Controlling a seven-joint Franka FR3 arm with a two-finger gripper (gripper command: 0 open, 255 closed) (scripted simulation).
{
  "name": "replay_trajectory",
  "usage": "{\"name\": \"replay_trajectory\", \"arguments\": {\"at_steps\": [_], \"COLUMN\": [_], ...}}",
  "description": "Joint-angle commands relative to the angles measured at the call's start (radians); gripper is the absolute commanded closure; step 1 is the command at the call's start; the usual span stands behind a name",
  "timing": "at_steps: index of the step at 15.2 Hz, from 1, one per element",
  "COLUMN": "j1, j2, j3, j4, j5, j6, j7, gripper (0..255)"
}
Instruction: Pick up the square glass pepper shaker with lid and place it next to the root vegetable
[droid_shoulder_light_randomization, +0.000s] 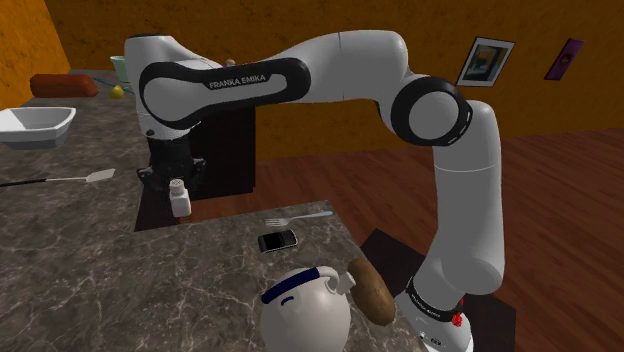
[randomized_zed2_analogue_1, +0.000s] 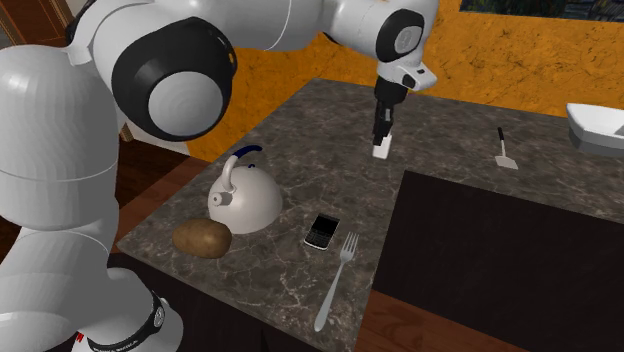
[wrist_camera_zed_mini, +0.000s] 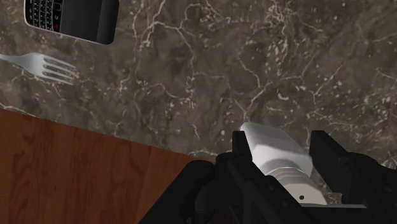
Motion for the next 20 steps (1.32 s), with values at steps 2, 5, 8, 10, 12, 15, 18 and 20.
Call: {"name": "replay_trajectory", "arguments": {"at_steps": [2,5,8,10,12,15,18,20], "j1": [0.001,0.004,0.009,0.012,-0.008,-0.06,-0.094,-0.109], "j2": [-0.006,-0.007,-0.005,-0.002,-0.057,-0.209,-0.351,-0.442], "j3": [0.001,0.003,0.004,0.004,0.009,0.019,0.019,0.013], "j4": [0.033,0.073,0.117,0.148,0.068,-0.141,-0.316,-0.42], "j5": [0.003,0.003,0.003,0.002,0.02,0.078,0.137,0.176], "j6": [-0.039,-0.079,-0.12,-0.149,-0.122,-0.056,-0.013,0.006], "j7": [-0.001,0.0,0.001,0.002,-0.005,-0.035,-0.075,-0.105], "gripper": [255,255,255,255,255,255,255,255]}}
